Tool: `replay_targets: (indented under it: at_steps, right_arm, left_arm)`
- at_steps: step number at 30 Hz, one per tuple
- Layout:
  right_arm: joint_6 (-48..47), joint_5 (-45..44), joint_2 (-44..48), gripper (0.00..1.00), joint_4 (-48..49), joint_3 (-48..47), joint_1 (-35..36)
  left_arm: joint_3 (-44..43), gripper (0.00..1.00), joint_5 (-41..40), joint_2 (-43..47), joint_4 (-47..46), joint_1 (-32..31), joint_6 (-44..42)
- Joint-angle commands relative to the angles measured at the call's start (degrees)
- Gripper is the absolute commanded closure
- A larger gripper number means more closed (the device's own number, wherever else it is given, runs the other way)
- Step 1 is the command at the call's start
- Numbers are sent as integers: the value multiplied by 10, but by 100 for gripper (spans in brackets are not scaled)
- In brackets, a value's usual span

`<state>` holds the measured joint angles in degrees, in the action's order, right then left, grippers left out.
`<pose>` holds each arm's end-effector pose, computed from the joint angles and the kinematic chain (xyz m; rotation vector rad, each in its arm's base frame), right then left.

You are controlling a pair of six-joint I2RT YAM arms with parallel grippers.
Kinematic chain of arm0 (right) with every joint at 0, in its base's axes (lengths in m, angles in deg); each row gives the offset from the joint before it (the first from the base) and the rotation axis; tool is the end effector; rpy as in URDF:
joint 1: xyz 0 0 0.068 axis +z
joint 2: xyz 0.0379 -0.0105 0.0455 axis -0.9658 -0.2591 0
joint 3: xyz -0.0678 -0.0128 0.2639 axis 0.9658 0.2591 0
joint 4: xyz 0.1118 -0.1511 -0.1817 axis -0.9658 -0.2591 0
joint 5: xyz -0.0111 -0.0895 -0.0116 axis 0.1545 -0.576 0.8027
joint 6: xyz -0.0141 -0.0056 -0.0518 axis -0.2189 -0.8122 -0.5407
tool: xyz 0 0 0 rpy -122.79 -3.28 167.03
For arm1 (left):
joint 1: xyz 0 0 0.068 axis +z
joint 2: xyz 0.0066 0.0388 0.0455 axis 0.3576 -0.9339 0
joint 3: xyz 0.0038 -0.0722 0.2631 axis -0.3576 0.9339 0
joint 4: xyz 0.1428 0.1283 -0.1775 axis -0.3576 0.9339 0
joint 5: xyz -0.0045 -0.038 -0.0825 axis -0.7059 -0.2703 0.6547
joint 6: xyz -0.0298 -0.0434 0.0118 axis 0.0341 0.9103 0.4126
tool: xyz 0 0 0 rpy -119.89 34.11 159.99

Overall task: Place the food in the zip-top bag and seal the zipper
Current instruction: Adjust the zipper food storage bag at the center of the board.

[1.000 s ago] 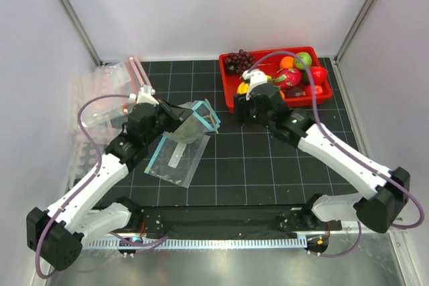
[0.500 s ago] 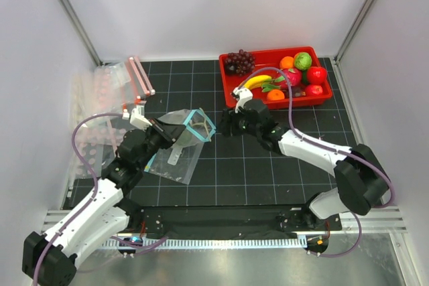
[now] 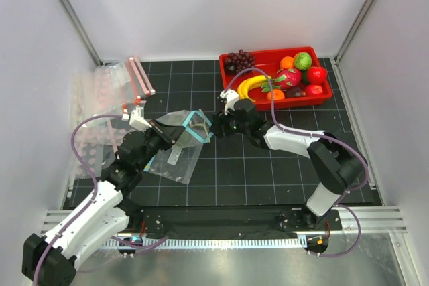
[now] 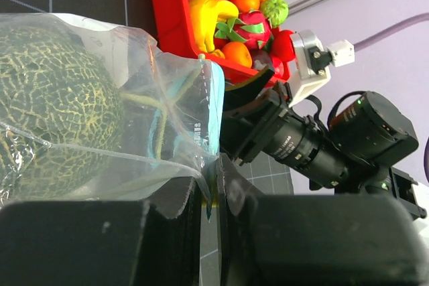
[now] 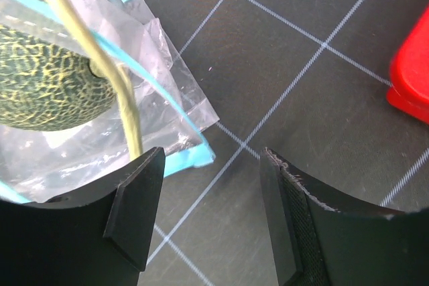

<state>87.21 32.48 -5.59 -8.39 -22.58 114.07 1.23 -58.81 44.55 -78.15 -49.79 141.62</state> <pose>0.2745 0.2289 0.2026 -0.6014 2.0369 0.6633 0.1582 -0.0858 0.2613 -0.4887 1.7961 -1.0587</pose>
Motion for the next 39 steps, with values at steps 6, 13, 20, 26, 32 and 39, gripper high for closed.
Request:
replay_targets:
  at_steps: [6,13,20,26,32,39]
  right_arm:
    - [-51,13,-55,32,27,-75,-1]
    - [-59,107,-113,39,5,-133,-2]
    - [-3,90,-84,99,-113,-185,-1]
    - [11,-144,-8,99,-412,-296,35]
    - [20,-271,107,99,-460,-262,41]
    - [8,-246,142,99,-461,-248,43]
  left_arm:
    - [-7,89,7,-11,-23,4,-12]
    - [-9,89,3,-2,-16,3,-14]
    - [-19,89,-14,17,5,4,-12]
    - [-34,88,-46,50,46,3,-5]
    - [-19,84,-76,106,50,3,0]
    - [-76,13,-20,71,81,4,-79]
